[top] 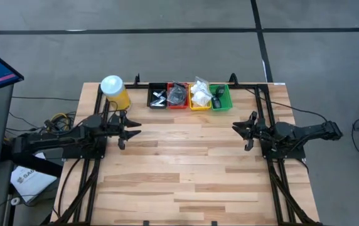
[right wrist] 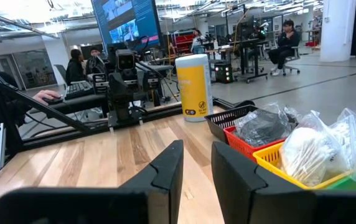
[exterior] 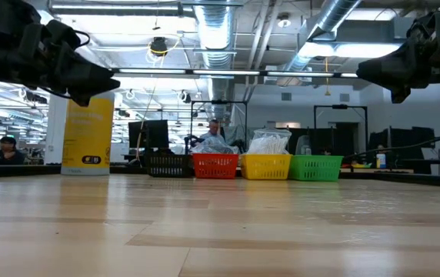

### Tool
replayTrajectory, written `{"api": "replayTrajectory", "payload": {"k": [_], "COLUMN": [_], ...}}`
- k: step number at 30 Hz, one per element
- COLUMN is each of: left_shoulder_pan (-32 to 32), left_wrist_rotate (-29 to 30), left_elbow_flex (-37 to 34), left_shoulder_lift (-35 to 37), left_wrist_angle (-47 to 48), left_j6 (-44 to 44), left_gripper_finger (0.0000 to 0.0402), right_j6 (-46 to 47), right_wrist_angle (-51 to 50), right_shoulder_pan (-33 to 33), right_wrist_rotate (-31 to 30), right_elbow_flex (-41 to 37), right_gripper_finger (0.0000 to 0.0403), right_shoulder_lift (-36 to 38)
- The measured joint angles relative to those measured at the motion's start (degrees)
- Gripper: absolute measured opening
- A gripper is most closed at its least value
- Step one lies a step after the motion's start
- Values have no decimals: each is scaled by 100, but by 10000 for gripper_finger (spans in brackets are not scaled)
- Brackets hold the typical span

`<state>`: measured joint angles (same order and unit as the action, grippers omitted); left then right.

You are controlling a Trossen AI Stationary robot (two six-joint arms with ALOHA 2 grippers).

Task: Pick & Place Travel size toiletries
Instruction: Return to Home Position

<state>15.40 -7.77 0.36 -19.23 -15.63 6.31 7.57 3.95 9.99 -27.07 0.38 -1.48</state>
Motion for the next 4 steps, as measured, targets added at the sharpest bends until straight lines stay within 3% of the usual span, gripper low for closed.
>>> {"api": "replayTrajectory", "payload": {"k": [4], "left_shoulder_pan": [0], "left_wrist_rotate": [2], "left_elbow_flex": [0], "left_shoulder_lift": [-68], "left_wrist_angle": [-13], "left_j6": [0], "left_gripper_finger": [148], "right_j6": [0], "right_wrist_angle": [-1], "right_shoulder_pan": [-1], "right_wrist_rotate": [0], "right_elbow_flex": [0], "right_gripper_finger": [76], "right_shoulder_lift": [-2]}}
